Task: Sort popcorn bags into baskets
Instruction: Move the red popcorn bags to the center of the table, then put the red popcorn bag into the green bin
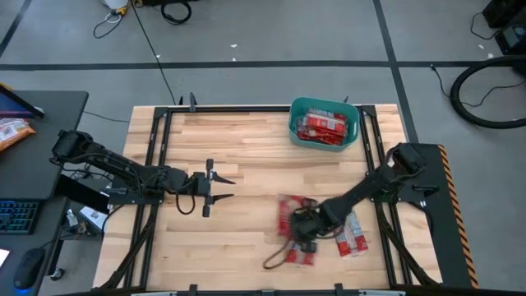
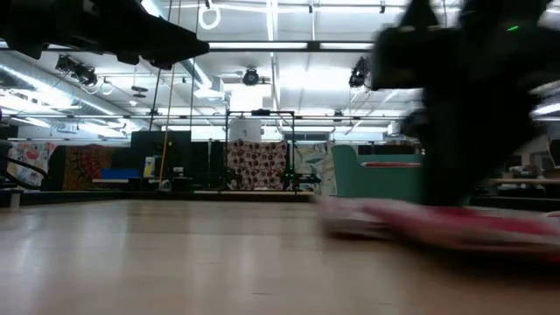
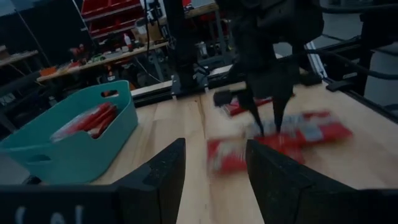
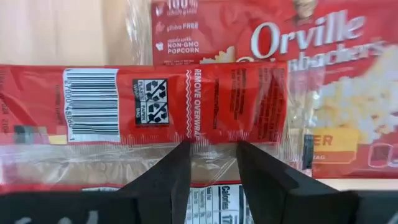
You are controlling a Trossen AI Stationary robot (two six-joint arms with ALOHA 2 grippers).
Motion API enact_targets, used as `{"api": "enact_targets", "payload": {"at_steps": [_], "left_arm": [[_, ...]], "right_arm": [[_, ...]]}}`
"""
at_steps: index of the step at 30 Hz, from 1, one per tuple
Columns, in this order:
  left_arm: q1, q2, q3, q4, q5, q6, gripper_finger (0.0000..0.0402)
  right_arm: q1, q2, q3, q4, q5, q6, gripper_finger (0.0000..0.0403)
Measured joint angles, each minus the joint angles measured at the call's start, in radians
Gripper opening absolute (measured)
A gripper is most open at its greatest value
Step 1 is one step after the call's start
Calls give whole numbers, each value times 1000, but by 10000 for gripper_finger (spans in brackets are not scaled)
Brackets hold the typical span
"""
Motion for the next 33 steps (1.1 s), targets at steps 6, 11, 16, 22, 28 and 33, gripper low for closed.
{"api": "enact_targets", "payload": {"at_steps": [6,11,16,22,28,33], "left_arm": [[0,0,0,-19,0,-54,172],[0,0,0,-139,1,-69,172],[0,19,54,-468,-4,-126,172],[-18,110,108,-625,-69,-69,172],[-34,279,108,-621,-259,85,176],[-33,382,145,-608,-424,243,199]], "right_arm": [[-132,27,-13,389,182,-320,138],[-229,15,30,427,264,-436,138],[-238,-18,56,383,269,-477,138],[-209,-38,57,332,409,-490,138],[-178,-33,57,334,471,-434,138],[-130,-32,45,337,521,-399,138]]}}
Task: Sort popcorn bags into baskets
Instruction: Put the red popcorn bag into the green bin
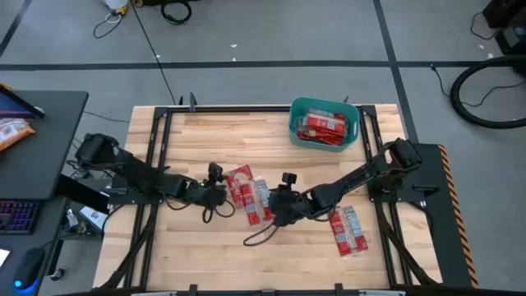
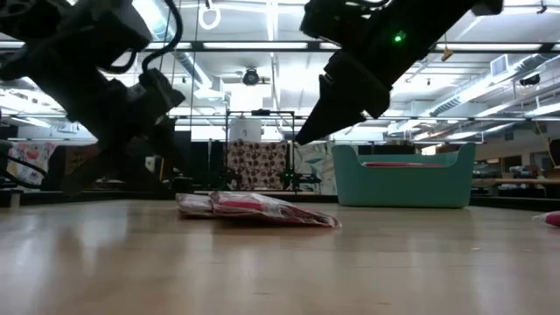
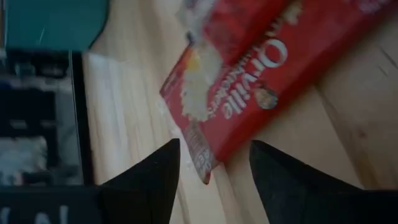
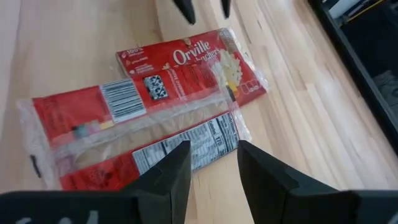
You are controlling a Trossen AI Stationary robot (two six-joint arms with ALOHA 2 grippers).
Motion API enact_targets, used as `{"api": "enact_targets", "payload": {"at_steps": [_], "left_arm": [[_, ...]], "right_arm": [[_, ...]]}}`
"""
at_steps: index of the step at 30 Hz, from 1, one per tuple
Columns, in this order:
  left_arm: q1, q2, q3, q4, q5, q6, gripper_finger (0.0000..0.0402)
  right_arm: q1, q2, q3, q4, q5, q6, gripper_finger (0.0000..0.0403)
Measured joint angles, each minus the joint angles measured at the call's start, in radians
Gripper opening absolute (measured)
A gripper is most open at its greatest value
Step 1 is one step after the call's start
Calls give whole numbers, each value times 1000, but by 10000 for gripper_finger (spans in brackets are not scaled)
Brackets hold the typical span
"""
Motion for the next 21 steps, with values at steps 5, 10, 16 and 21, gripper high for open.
{"api": "enact_targets", "payload": {"at_steps": [5,10,16,21], "left_arm": [[16,67,18,-4,7,179,208],[64,123,34,25,15,228,202],[111,167,39,58,63,318,173],[121,172,39,51,116,356,84]], "right_arm": [[44,0,-2,2,76,13,138],[66,0,-2,19,134,21,138],[71,0,-2,32,133,22,138],[70,0,-2,33,133,28,138]]}}
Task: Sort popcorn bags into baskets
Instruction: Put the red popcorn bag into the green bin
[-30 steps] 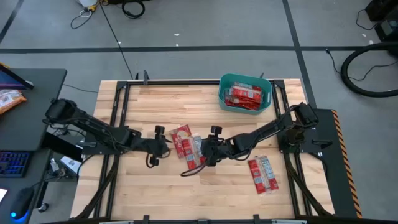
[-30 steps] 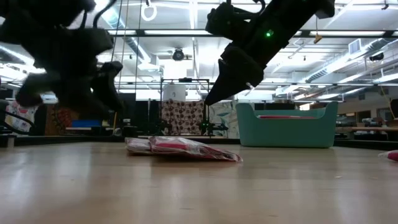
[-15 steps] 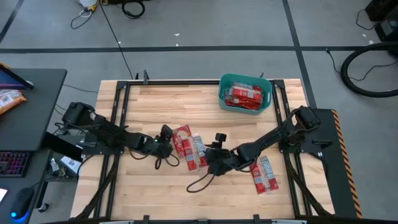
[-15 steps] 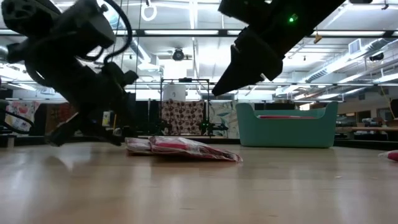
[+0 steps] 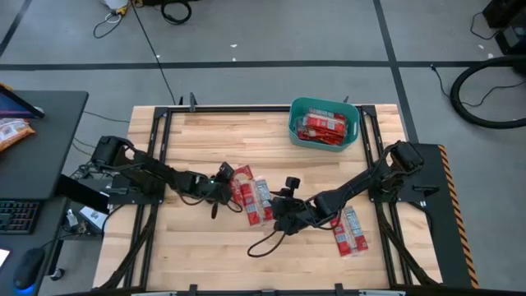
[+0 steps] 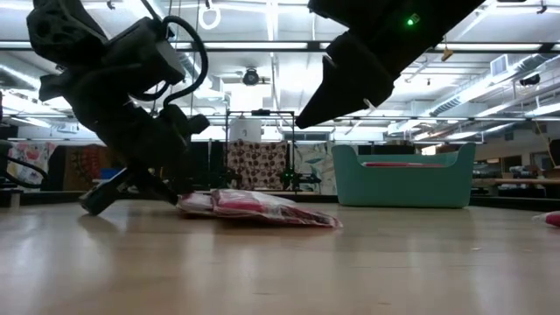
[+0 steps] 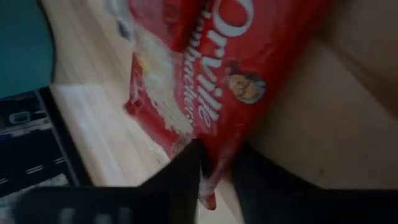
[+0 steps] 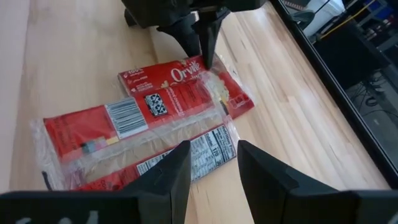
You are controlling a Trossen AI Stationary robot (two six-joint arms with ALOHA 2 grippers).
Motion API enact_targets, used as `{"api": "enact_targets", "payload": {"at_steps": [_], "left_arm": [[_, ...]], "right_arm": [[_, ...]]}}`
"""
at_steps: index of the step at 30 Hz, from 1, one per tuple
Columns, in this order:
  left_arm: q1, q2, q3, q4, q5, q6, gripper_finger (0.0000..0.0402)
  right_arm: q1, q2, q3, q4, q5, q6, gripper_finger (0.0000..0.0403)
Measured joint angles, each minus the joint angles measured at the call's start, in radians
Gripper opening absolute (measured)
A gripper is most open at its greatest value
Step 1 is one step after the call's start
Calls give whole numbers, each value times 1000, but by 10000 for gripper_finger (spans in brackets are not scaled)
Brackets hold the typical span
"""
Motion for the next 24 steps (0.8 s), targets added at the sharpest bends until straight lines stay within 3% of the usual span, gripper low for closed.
{"api": "enact_targets", "payload": {"at_steps": [2,4,13,18,24], "left_arm": [[-1,-1,3,2,1,-14,39],[-6,2,22,-24,-20,-64,19],[15,-1,279,-504,-193,-77,23],[50,-2,404,-529,-190,-78,25],[67,-5,507,-583,-184,-81,26]], "right_arm": [[0,0,0,1,-1,9,138],[1,0,0,1,-3,25,138],[52,0,0,-16,28,57,138],[106,-14,0,-72,120,95,138],[166,-39,0,-215,212,268,138]]}}
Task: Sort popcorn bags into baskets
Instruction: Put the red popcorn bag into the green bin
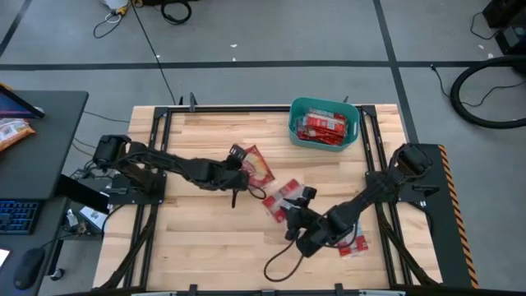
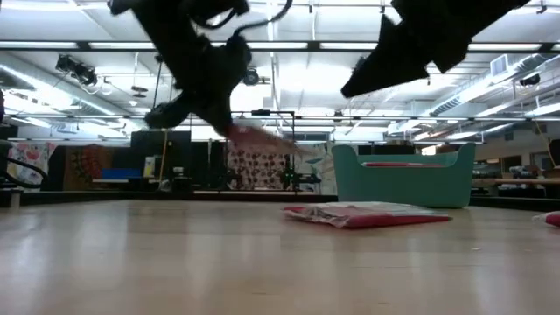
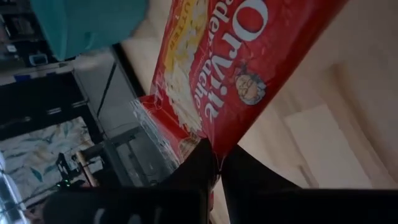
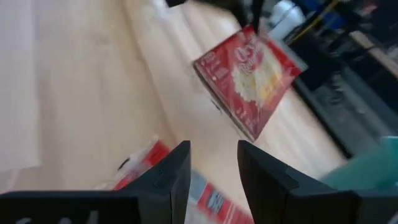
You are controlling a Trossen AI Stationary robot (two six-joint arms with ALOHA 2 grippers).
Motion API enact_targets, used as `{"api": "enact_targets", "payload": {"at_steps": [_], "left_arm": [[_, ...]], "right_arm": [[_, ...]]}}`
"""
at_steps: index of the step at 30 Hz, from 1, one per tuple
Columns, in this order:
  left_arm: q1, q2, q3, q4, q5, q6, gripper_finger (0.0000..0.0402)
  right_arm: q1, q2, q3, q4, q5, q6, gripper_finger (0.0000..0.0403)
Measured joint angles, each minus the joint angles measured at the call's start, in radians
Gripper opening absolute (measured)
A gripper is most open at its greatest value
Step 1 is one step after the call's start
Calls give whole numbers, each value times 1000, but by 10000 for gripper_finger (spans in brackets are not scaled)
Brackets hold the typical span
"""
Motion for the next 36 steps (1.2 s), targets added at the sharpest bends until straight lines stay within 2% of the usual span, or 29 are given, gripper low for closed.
{"api": "enact_targets", "payload": {"at_steps": [4,9,15,20,24,31,36], "left_arm": [[0,-6,68,-18,89,-54,26],[-1,-6,131,-43,236,-95,26],[-2,-6,162,-58,316,-155,26],[-2,-6,173,-55,399,-186,25],[-1,-6,173,-57,428,-206,25],[4,-6,173,-33,566,-264,25],[4,-6,173,-12,635,-292,38]], "right_arm": [[11,5,0,-7,97,-8,138],[13,6,-1,57,128,-161,138],[15,6,0,207,115,-405,138],[15,6,-1,244,134,-532,138],[15,6,0,244,137,-570,138],[-5,6,-1,244,121,-567,136],[-15,6,0,239,121,-525,110]]}}
